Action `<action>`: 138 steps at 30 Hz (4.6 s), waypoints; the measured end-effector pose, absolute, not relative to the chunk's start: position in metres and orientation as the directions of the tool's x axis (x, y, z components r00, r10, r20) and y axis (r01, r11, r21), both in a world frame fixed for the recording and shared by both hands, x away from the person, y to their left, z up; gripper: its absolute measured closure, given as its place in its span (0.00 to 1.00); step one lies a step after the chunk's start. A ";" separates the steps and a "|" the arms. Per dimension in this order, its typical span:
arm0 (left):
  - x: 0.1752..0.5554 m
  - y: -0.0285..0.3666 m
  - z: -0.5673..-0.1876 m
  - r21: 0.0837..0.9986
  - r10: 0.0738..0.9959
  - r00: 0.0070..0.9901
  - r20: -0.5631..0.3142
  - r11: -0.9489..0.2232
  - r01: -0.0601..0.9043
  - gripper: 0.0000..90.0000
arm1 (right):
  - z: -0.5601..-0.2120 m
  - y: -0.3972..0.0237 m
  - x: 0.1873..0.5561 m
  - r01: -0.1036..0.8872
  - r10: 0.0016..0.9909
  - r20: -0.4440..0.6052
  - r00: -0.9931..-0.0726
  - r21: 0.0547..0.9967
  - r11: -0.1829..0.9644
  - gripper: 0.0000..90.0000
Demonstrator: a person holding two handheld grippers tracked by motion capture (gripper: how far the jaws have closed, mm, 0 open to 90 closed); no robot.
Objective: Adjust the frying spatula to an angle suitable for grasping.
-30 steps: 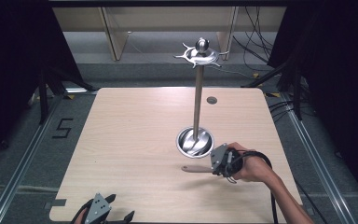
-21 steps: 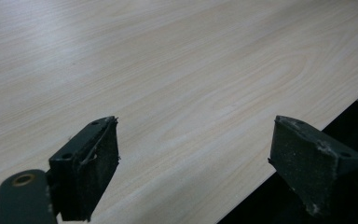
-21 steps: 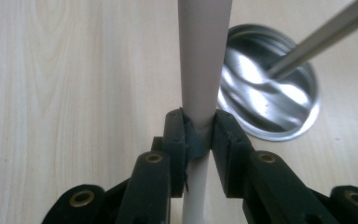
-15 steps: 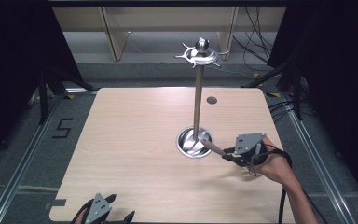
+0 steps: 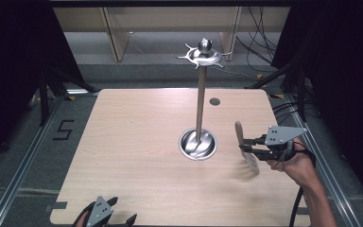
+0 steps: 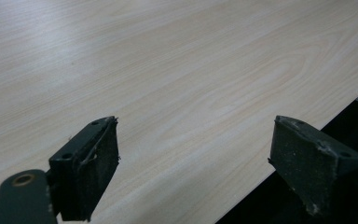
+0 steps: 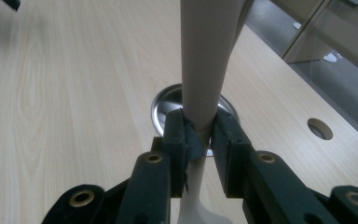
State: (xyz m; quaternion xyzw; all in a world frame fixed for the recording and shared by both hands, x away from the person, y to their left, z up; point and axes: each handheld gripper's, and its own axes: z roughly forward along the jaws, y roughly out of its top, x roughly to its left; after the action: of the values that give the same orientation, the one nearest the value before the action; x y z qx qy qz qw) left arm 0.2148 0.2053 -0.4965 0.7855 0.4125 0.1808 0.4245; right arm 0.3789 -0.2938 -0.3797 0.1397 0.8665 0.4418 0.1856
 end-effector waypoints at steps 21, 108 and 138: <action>0.215 0.205 -0.498 0.819 0.815 0.573 -0.088 -0.268 0.508 0.17 | -0.358 -0.312 0.386 0.034 0.543 -0.150 -0.826 0.949 0.315 0.85; 0.214 0.205 -0.496 0.817 0.806 0.586 -0.084 -0.281 0.504 0.17 | -0.281 -0.225 0.414 0.059 0.665 -0.304 -0.683 0.884 0.464 0.85; 0.214 0.206 -0.495 0.816 0.796 0.601 -0.063 -0.306 0.490 0.17 | -0.291 -0.214 0.410 0.060 0.705 -0.305 -0.640 0.895 0.441 0.84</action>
State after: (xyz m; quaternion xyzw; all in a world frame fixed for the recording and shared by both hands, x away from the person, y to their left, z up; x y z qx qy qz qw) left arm 0.2145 0.2064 -0.4950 0.7876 0.4084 0.1804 0.4247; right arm 0.4102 -0.2145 -0.2913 0.2466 0.7755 0.4674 0.3453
